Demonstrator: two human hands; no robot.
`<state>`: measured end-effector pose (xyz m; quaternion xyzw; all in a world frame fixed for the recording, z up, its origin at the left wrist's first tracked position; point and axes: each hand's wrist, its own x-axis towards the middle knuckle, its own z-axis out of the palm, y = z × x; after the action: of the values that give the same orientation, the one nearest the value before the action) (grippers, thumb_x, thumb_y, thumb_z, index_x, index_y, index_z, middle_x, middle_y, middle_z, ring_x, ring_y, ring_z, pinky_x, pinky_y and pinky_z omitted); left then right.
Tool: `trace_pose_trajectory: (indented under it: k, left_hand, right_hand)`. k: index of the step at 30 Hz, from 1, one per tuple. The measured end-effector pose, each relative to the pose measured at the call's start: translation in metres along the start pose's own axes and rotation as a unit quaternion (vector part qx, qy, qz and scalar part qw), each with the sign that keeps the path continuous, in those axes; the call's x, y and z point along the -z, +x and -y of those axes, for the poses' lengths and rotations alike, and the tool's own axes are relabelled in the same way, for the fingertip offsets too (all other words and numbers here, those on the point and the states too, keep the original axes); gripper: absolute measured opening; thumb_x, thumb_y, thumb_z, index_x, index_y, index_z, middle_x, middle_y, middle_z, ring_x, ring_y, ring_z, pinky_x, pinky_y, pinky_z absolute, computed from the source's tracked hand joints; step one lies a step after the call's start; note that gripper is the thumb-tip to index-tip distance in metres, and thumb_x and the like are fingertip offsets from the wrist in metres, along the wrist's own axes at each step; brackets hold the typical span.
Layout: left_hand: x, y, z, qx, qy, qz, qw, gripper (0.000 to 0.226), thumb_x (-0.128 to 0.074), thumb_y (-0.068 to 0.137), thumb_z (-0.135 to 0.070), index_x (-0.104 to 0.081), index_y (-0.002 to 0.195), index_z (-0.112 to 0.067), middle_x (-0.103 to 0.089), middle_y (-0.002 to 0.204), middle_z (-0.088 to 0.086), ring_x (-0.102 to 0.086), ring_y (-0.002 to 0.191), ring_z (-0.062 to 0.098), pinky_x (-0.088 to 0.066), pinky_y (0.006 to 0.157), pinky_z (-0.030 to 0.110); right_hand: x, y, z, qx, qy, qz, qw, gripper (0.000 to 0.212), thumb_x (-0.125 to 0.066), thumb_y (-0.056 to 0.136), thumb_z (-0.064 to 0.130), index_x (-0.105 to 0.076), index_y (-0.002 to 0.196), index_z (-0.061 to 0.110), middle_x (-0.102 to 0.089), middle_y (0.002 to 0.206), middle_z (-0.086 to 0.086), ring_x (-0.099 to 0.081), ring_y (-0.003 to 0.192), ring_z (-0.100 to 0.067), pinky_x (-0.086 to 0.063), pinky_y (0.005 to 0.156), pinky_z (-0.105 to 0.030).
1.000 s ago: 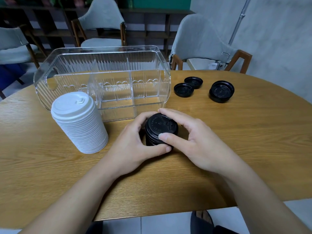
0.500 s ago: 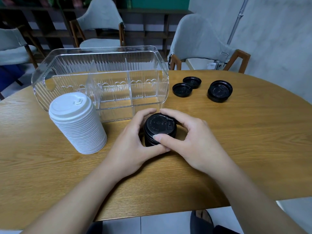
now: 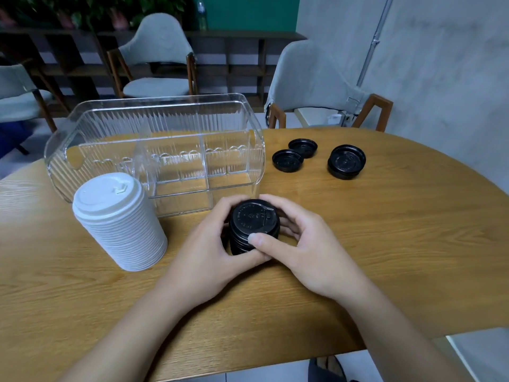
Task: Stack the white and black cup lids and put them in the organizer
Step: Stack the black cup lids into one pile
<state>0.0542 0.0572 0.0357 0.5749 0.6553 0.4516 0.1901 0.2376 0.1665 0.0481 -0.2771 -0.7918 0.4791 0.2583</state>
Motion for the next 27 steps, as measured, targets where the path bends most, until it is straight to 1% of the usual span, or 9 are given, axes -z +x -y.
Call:
trace_pose_trajectory:
  k: [3,7,9,11,13,15,19,22,27]
  left_hand:
    - [0.000,0.003,-0.003,-0.004,0.022,0.008,1.000,0.076,-0.097,0.083,-0.046,-0.056,0.147,-0.041,-0.072,0.132,-0.029,-0.068,0.125,-0.004,-0.050,0.099,0.013]
    - [-0.005,0.008,-0.003,-0.005,0.042,0.006,0.999,0.078,-0.097,0.082,-0.051,-0.054,0.146,-0.043,-0.071,0.130,-0.031,-0.067,0.123,-0.006,-0.047,0.096,0.009]
    - [-0.009,0.011,-0.004,-0.004,0.049,-0.002,0.999,0.081,-0.098,0.079,-0.053,-0.053,0.146,-0.044,-0.069,0.130,-0.035,-0.065,0.124,-0.009,-0.043,0.096,0.005]
    - [-0.014,0.014,-0.005,-0.001,0.048,-0.008,0.999,0.083,-0.098,0.078,-0.056,-0.052,0.146,-0.046,-0.067,0.131,-0.038,-0.062,0.124,-0.013,-0.040,0.096,0.002]
    - [-0.019,0.017,-0.005,0.002,0.048,-0.013,0.999,0.083,-0.098,0.078,-0.058,-0.051,0.146,-0.048,-0.067,0.131,-0.040,-0.062,0.124,-0.015,-0.040,0.096,0.001]
    - [-0.023,0.020,-0.006,0.004,0.050,-0.017,0.999,0.085,-0.097,0.078,-0.059,-0.050,0.147,-0.050,-0.067,0.131,-0.039,-0.061,0.124,-0.015,-0.041,0.098,0.002]
    - [-0.029,0.025,-0.006,0.002,0.053,-0.016,0.998,0.085,-0.095,0.080,-0.060,-0.047,0.149,-0.053,-0.064,0.134,-0.041,-0.059,0.127,-0.015,-0.041,0.100,0.003]
    - [-0.032,0.028,-0.005,0.004,0.054,-0.015,0.998,0.086,-0.095,0.080,-0.061,-0.045,0.150,-0.055,-0.062,0.134,-0.043,-0.057,0.128,-0.017,-0.039,0.099,0.000]
    - [-0.032,0.030,-0.003,0.004,0.056,-0.011,0.998,0.087,-0.093,0.080,-0.063,-0.044,0.151,-0.055,-0.062,0.135,-0.043,-0.057,0.129,-0.017,-0.041,0.102,0.004]
  right_hand:
    - [0.001,0.000,-0.005,-0.002,0.006,0.009,1.000,0.071,-0.085,0.096,0.037,-0.052,0.159,0.037,-0.067,0.146,0.023,-0.061,0.139,0.000,-0.048,0.122,-0.036]
    - [0.009,0.003,-0.010,-0.013,0.033,0.006,0.999,0.073,-0.079,0.096,0.054,-0.051,0.161,0.034,-0.066,0.150,0.019,-0.059,0.141,0.000,-0.047,0.122,-0.034]
    - [0.019,0.009,-0.009,-0.021,0.058,-0.047,0.997,0.063,-0.071,0.098,0.055,-0.060,0.155,0.030,-0.069,0.146,0.018,-0.062,0.135,0.005,-0.050,0.119,-0.030]
    - [0.029,0.020,-0.012,-0.034,0.040,-0.125,0.991,0.044,-0.068,0.104,0.047,-0.069,0.145,0.028,-0.074,0.137,0.018,-0.066,0.127,0.008,-0.053,0.115,-0.028]
    - [0.038,0.036,-0.023,-0.044,-0.029,-0.188,0.981,0.035,-0.068,0.107,0.039,-0.072,0.140,0.028,-0.074,0.134,0.018,-0.066,0.125,0.007,-0.053,0.116,-0.033]
    - [0.046,0.052,-0.038,-0.050,-0.155,-0.228,0.960,0.040,-0.069,0.107,0.039,-0.068,0.145,0.027,-0.068,0.145,0.014,-0.060,0.138,-0.004,-0.045,0.123,-0.041]
    - [0.068,0.078,-0.060,-0.082,-0.383,-0.215,0.895,0.062,-0.066,0.106,0.043,-0.050,0.161,0.018,-0.047,0.167,-0.001,-0.039,0.157,-0.023,-0.024,0.132,-0.049]
    - [0.077,0.090,-0.073,-0.085,-0.442,-0.207,0.869,0.067,-0.067,0.106,0.042,-0.046,0.162,0.013,-0.042,0.171,-0.007,-0.034,0.161,-0.026,-0.017,0.133,-0.051]
    - [0.081,0.101,-0.086,-0.115,-0.452,-0.210,0.859,0.069,-0.064,0.107,0.043,-0.041,0.165,0.013,-0.044,0.169,-0.004,-0.035,0.161,-0.023,-0.012,0.135,-0.054]
